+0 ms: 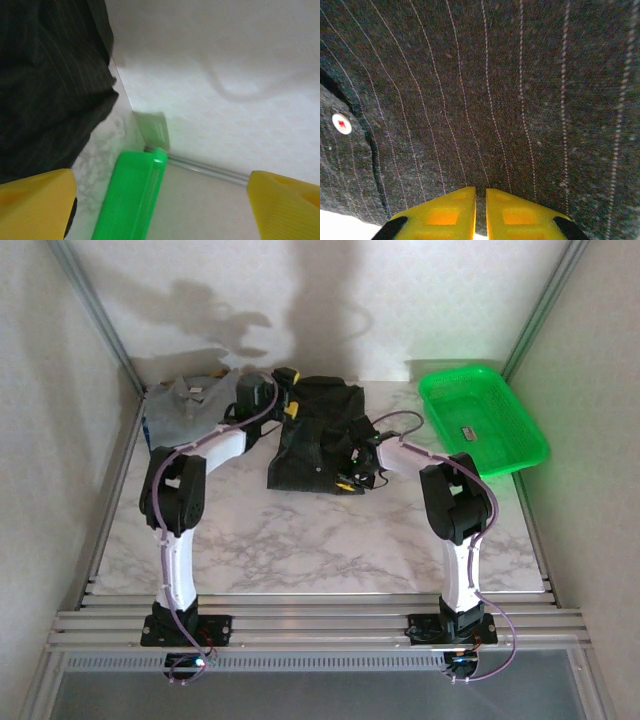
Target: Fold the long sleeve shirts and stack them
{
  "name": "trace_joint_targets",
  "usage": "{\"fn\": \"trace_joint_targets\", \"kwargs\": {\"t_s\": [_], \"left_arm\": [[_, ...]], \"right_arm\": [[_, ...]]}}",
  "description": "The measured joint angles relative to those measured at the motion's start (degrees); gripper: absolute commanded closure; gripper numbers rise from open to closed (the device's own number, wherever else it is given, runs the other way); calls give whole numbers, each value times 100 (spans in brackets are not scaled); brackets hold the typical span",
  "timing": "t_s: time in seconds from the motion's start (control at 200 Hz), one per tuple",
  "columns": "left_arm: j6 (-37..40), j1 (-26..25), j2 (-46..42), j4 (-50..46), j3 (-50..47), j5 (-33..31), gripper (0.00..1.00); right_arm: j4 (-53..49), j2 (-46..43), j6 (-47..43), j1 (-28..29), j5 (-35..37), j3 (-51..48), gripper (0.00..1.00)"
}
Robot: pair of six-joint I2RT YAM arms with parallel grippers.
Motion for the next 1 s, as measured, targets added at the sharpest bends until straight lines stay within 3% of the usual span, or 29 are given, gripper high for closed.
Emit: {"fn": "trace_joint_targets", "kwargs": {"t_s": [0.135,0.305,0.38,0.581,0.661,0.786,1.001], "left_arm": [[898,66,-435,-1423,758,-306,2],[1676,-203,-1539,-2267,527,-632,7],[1899,-490,-1998,-2389,160,-780,16],[2144,-1381,-2494,-2404,-1200,-1241,63],[2155,-1626,-2496,-2378,-1790,-1377,75],[2052,-1781,-2490,-2343,-2444,-1526,83],[2061,-1941,-2234,-1993,-2758,-1626,84]], "right_arm": [[-39,-11,120,-7,131,205,85],[-162,-9,216,-42,258,702,86],[-170,22,269,-79,295,920,86],[-170,455,426,-219,404,1394,87],[-232,713,483,-278,433,1591,87],[-216,909,603,-343,433,1759,86],[146,1014,907,-396,271,2199,81]]}}
